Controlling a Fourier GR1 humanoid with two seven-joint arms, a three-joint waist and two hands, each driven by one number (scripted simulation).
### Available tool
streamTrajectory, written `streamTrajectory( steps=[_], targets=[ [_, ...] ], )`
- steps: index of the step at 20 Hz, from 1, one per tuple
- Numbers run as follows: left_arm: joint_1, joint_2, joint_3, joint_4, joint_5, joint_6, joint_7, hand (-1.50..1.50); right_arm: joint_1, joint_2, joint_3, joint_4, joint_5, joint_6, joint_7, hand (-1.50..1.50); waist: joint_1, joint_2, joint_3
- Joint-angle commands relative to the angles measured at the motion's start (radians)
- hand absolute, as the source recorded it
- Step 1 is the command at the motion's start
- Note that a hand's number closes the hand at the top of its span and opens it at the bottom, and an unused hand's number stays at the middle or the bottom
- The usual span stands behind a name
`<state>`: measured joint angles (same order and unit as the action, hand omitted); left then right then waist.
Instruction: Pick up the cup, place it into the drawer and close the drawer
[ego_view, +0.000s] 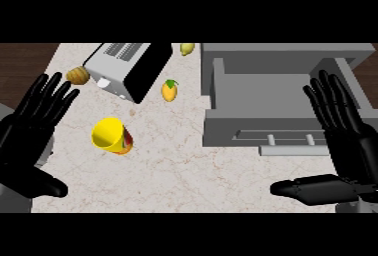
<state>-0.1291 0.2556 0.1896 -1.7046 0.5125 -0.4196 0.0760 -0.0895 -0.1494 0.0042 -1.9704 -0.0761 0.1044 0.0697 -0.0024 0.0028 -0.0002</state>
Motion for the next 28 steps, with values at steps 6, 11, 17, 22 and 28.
streamTrajectory(
  steps=[6,11,17,22,28],
  targets=[
    [-0.089,0.063,0.071,0.416,-0.118,-0.136,-0.208,-1.5,-0.027,0.002,-0.024,0.095,0.017,0.032,-0.072,-1.5,-0.003,0.0,0.0],
    [-0.17,0.034,0.038,0.574,-0.221,-0.078,-0.259,-1.5,-0.105,-0.045,-0.084,0.048,-0.064,0.069,0.034,-1.5,-0.004,-0.001,0.0],
    [-0.189,0.067,0.044,0.849,-0.368,-0.091,-0.504,-1.5,-0.172,-0.018,-0.073,0.109,-0.002,0.024,0.005,-1.5,-0.006,0.001,-0.001],
    [-0.24,0.098,0.04,1.082,-0.441,-0.122,-0.675,-1.5,-0.159,-0.046,-0.108,0.064,-0.056,0.051,0.073,-1.5,-0.011,0.001,-0.001],
    [-0.337,0.089,0.029,1.355,-0.544,-0.04,-0.891,-1.5,-0.16,-0.03,-0.082,0.074,-0.012,0.042,0.048,-1.5,-0.018,0.004,-0.002]
  ],
)
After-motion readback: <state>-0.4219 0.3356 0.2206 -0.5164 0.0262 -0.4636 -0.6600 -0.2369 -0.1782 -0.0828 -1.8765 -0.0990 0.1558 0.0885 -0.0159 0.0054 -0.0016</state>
